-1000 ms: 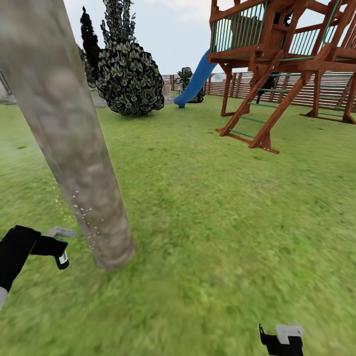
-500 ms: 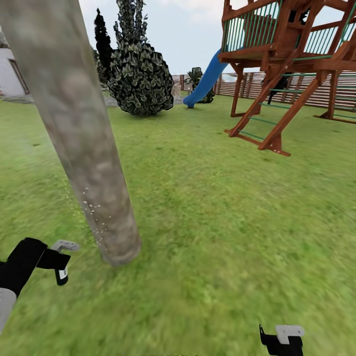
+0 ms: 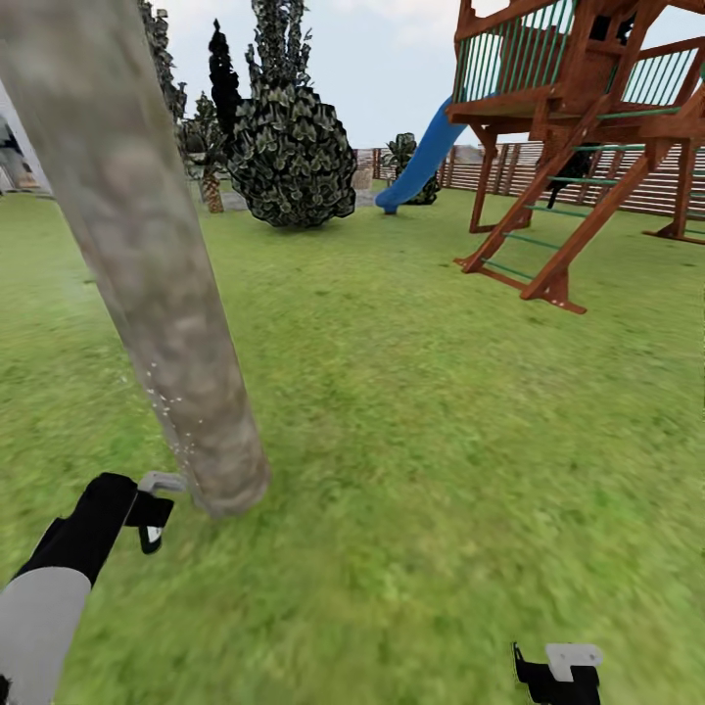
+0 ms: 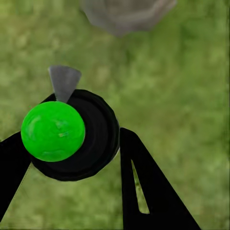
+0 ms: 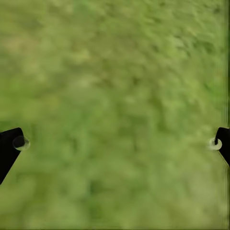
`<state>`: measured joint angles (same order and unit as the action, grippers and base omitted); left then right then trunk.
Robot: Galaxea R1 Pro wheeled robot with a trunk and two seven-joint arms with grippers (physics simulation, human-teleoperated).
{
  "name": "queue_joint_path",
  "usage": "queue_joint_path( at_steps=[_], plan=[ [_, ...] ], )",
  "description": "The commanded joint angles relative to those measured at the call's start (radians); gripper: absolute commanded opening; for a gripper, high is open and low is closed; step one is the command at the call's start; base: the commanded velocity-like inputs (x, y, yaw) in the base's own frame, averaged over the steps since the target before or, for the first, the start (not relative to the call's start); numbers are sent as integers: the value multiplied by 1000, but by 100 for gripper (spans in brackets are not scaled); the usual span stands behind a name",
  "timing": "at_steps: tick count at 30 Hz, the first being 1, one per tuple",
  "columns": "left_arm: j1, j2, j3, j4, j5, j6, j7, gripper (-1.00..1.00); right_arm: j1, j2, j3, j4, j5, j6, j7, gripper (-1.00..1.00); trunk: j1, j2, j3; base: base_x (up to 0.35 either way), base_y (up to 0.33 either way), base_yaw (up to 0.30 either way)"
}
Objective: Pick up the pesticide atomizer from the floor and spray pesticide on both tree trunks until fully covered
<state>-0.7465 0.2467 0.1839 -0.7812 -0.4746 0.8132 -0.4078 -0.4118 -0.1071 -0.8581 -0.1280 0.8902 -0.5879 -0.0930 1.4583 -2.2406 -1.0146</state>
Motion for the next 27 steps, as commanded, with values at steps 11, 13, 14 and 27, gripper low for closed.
queue_joint_path(
  at_steps=[11,13,14,27],
  plan=[
    [-1,0,118,9,10,-2,-3,-100,-1,0,-3,2,10,-3,-7,100,0,0,-1,0,-275,200],
    [-1,0,118,10,11,-2,-3,-100,-1,0,-2,2,10,-3,-7,100,0,0,-1,0,-275,48],
    [-1,0,119,10,11,-2,-3,-100,-1,0,-2,2,10,-3,-7,100,0,0,-1,0,-275,6],
    [4,8,164,16,8,0,-2,-100,-1,0,-3,2,10,-3,-7,100,0,0,-1,1,-275,0]
  ],
)
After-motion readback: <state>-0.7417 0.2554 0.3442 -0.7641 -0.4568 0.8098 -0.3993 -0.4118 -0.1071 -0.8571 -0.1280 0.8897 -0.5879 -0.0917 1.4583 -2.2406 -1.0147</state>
